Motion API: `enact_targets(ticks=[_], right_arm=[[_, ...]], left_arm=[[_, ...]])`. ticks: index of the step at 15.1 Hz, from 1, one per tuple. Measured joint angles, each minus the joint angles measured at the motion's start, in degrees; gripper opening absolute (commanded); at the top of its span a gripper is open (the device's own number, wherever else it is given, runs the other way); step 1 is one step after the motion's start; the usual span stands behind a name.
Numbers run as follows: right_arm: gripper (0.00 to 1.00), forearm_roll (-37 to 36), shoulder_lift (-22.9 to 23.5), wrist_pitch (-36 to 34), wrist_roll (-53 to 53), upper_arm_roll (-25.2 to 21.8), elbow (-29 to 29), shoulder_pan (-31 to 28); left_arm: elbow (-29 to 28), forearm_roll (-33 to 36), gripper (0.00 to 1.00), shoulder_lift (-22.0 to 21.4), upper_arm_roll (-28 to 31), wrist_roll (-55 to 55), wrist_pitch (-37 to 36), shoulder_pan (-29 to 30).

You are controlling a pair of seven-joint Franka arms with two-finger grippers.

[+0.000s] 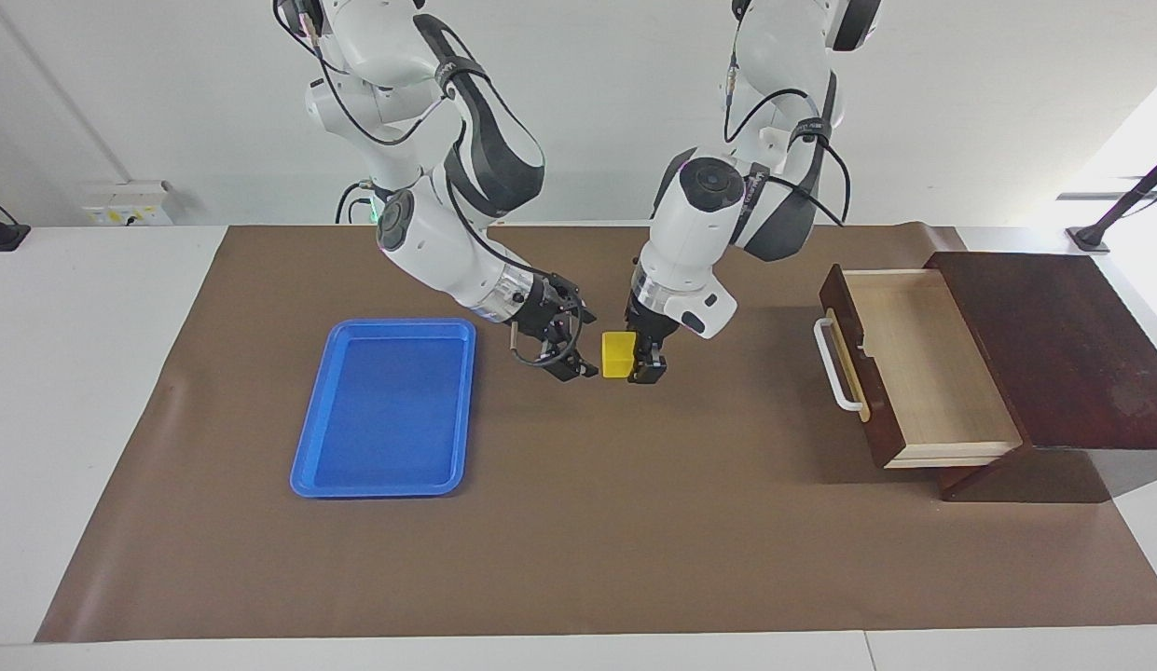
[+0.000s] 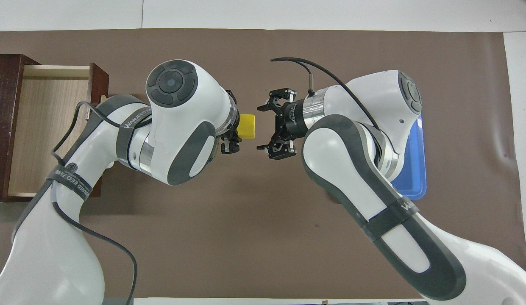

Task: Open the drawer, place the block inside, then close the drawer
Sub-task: 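Lower the cube into the drawer with the left gripper while the right gripper withdraws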

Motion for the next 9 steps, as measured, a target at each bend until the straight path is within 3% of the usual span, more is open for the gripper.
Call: enact_targets(ticks=[4,9], right_arm=[[1.0,-5.2,-0.7,-8.2,-0.2,-0.2,3.1,-6.9],[1.0,-12.7,-2.2,-17.3,-5.1,-0.3,6.5,-10.1]], left_arm=[[0.6,0.0,0.0,-2.2,0.3,6.4,-4.6,5.4],[1.2,0.3,0.0,-6.0,0.6,16.6,-10.0,16.0]])
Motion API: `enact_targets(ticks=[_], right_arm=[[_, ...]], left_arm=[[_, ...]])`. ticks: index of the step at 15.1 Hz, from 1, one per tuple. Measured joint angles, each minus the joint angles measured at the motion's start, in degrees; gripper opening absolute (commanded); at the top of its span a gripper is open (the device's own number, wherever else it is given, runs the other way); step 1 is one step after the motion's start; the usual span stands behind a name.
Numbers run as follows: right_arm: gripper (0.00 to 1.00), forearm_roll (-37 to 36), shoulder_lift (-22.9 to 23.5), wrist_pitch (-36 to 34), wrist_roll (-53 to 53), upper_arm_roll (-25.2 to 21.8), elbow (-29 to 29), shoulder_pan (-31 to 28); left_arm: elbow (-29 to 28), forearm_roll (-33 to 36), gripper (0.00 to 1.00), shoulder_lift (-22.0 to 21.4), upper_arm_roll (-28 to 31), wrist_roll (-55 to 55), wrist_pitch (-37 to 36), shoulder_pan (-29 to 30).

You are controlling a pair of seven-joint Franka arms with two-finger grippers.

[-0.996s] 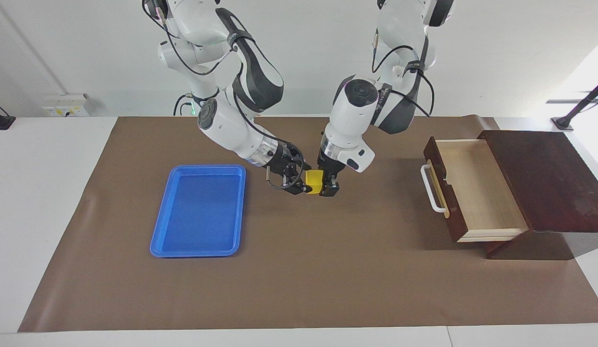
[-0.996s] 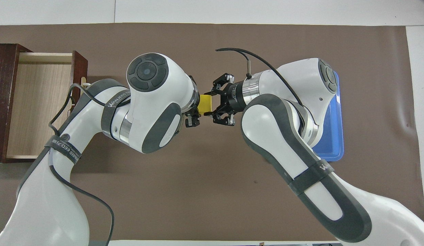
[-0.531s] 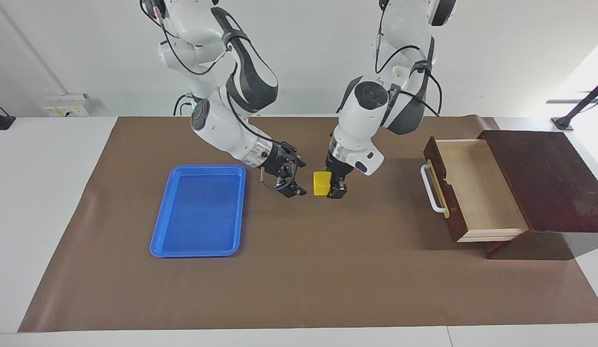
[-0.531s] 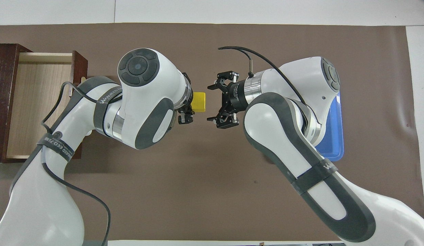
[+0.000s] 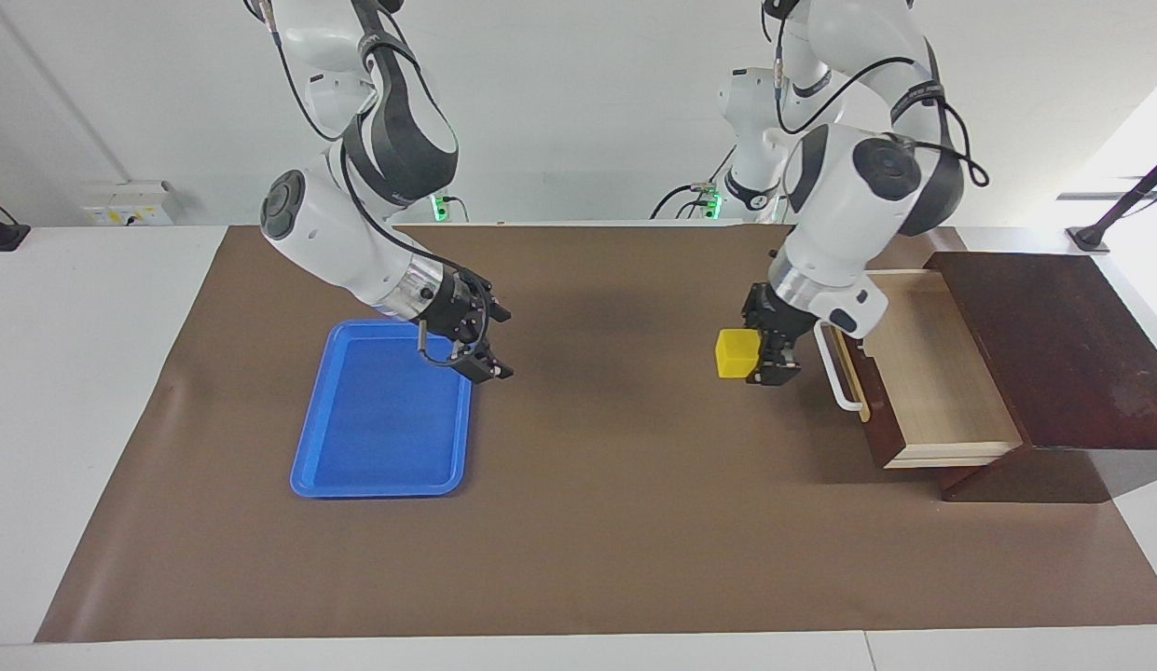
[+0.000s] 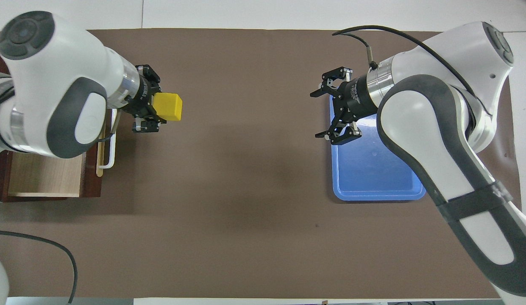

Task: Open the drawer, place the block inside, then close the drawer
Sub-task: 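Lower the cube into the drawer with the left gripper while the right gripper withdraws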

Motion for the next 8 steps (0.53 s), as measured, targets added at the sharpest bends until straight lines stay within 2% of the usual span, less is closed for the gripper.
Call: enact_targets(ticks=[3,8], right_arm=[[1.0,-0.6,-1.9,-4.3,-5.2,-0.1,0.4,-2.7],[1.0,-2.4,-4.4,-6.5,-10.9,-0.1,0.5,-5.3]], left_arm=[[0.1,0.1,0.0,-2.5,0.2,9.5,-3.6,8.7],[-0.1,0.1,0.0,-2.8,0.2,21.3,-4.2,18.9]])
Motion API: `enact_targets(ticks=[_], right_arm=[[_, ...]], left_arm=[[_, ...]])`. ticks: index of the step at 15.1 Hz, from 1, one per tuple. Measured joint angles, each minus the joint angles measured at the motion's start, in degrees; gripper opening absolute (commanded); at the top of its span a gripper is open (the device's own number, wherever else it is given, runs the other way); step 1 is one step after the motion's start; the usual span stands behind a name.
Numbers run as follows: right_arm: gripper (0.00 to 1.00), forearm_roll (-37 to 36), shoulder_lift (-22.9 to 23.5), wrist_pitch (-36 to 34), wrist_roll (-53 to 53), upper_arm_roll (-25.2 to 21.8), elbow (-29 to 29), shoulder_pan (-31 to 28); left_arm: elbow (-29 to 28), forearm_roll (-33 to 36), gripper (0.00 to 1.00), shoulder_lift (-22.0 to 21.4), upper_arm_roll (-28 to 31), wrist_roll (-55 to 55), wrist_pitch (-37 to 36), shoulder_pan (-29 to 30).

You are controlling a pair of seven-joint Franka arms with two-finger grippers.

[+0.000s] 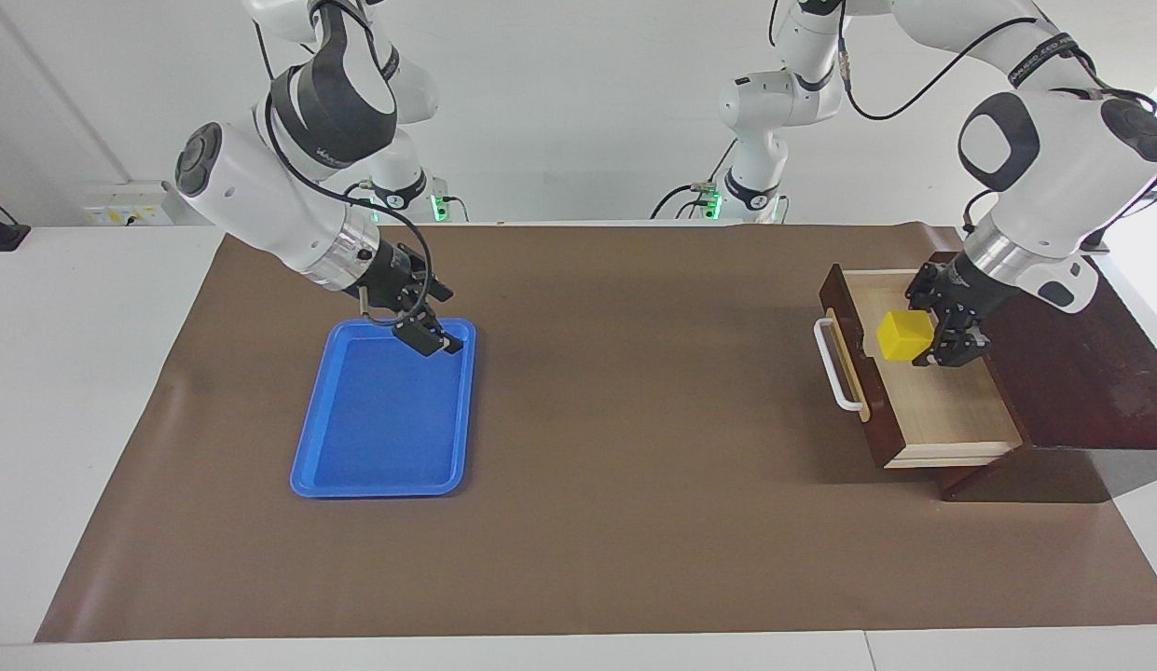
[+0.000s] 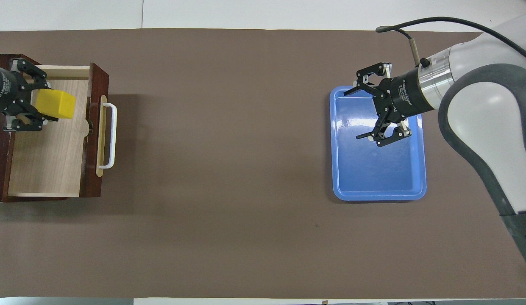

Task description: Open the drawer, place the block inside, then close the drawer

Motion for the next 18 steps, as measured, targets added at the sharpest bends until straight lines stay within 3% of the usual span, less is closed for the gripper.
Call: enact_targets(ticks=[4,8,13,15,16,17,18], right_arm=[[1.0,-2.4,-0.3,-0.2,-4.2,0.2,0.0,0.1],[1.0,-5.9,-0.6,-1.9,-12.3,0.1,0.0,-0.1],[1.0,-12.6,-2.4,-7.4,-29.1,0.1,0.0,-1.8],[1.0,-15.8,-3.6,-9.2,-37.5,0.1,0.0,-2.6],[1.0,-17.5,-4.3,-10.1,-42.1,0.1,0.0,-3.0],[1.0,-19.1,-4.9,-10.8,-46.6,0.1,0.0,-3.3],[1.0,-20.5,-5.6,-11.3,-50.8,0.1,0.0,-3.5]], left_arm=[[-3.1,0.0,0.0,-0.5,0.0,4.6,1.7,5.3],[-12.9,0.0,0.0,-3.2,-0.9,4.7,8.8,5.1],[-17.3,0.0,0.0,-4.8,-1.0,4.7,10.4,5.0],[-19.0,0.0,0.23,-5.3,-1.1,4.7,11.0,4.9],[-20.0,0.0,0.52,-5.7,-1.2,4.8,11.4,4.5],[-21.0,0.0,0.88,-6.1,-1.3,4.8,11.9,4.1],[-21.6,0.1,1.0,-6.4,-1.3,4.8,12.0,3.7]])
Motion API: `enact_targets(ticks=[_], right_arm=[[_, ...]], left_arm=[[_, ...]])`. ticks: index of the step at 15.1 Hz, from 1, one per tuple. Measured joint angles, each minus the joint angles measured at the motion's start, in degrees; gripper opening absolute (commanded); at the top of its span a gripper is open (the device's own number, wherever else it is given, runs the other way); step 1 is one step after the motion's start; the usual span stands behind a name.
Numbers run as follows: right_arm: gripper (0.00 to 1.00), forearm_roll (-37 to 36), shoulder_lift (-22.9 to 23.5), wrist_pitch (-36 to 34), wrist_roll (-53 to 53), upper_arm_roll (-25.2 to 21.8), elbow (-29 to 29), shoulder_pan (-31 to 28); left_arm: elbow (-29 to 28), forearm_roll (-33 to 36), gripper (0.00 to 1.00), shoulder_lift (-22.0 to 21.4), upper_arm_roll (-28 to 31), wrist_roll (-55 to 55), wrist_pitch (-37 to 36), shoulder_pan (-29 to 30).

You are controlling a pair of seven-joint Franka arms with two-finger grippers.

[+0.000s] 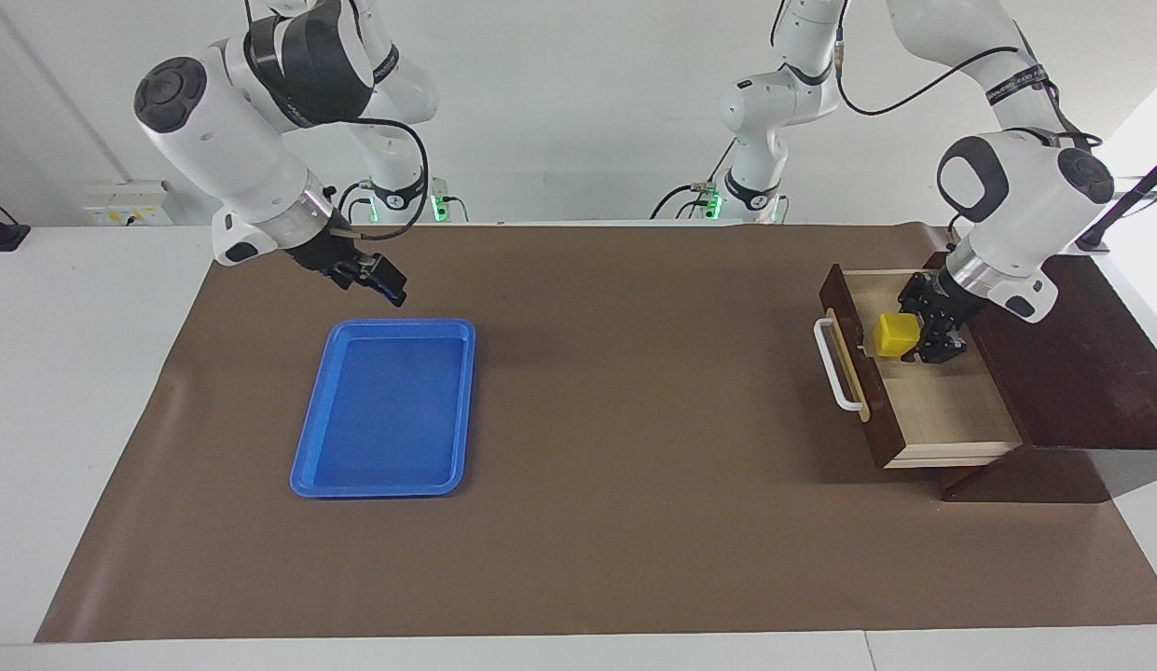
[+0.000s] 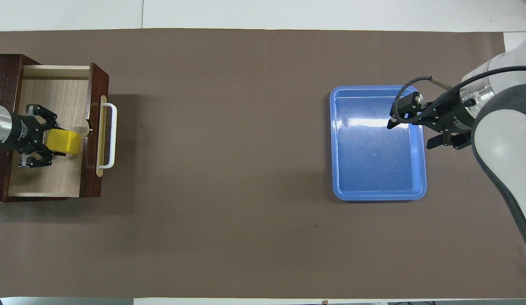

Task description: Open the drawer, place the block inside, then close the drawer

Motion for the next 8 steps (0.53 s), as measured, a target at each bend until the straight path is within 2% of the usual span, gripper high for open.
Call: enact_targets(ticks=[4,6,8], right_arm=[[1.0,-4.9,-3.2,-1.6,-13.4,0.0,-0.5,-0.4],[1.0,-6.5,-4.8,-2.1,-17.4,0.1,-1.0,-0.8],[1.0,-7.4,-6.3,-3.1,-20.7,0.2,-1.2,-1.6]], left_arm=[[0.1,5.9,1.0,-0.8,0.0,-0.1,0.2,-0.2],[2.9,6.8,1.0,-0.8,0.0,-0.3,-0.8,-0.2],[8.0,6.8,1.0,-0.6,-0.2,-3.3,-5.4,-1.9]])
